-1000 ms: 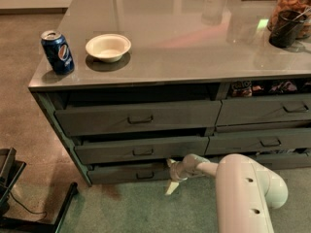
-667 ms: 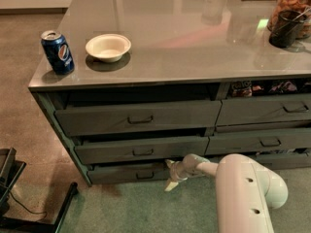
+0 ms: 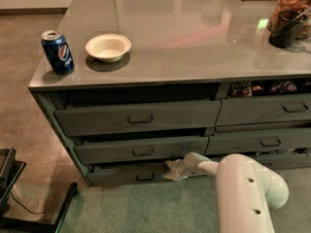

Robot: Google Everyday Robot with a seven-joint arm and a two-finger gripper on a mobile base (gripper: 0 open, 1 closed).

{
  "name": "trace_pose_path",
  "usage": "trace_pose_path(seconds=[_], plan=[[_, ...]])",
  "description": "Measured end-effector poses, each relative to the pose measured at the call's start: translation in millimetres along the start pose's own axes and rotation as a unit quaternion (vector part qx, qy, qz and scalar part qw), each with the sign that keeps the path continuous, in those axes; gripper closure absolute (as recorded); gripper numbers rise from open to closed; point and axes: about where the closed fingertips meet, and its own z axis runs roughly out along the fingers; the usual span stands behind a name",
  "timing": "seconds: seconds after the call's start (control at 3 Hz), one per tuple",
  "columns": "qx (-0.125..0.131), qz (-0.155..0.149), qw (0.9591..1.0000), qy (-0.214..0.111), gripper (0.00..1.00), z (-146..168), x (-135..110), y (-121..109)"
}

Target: Open bottom drawer

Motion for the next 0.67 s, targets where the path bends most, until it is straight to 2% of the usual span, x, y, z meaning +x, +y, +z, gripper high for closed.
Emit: trace_pose_path(seconds=[0.33, 0.67], plan=[[0.000, 0.000, 1.0000, 0.000, 0.89, 0.0, 0.0, 0.0], [0.000, 0.000, 1.0000, 0.000, 1.00, 0.0, 0.0, 0.0]])
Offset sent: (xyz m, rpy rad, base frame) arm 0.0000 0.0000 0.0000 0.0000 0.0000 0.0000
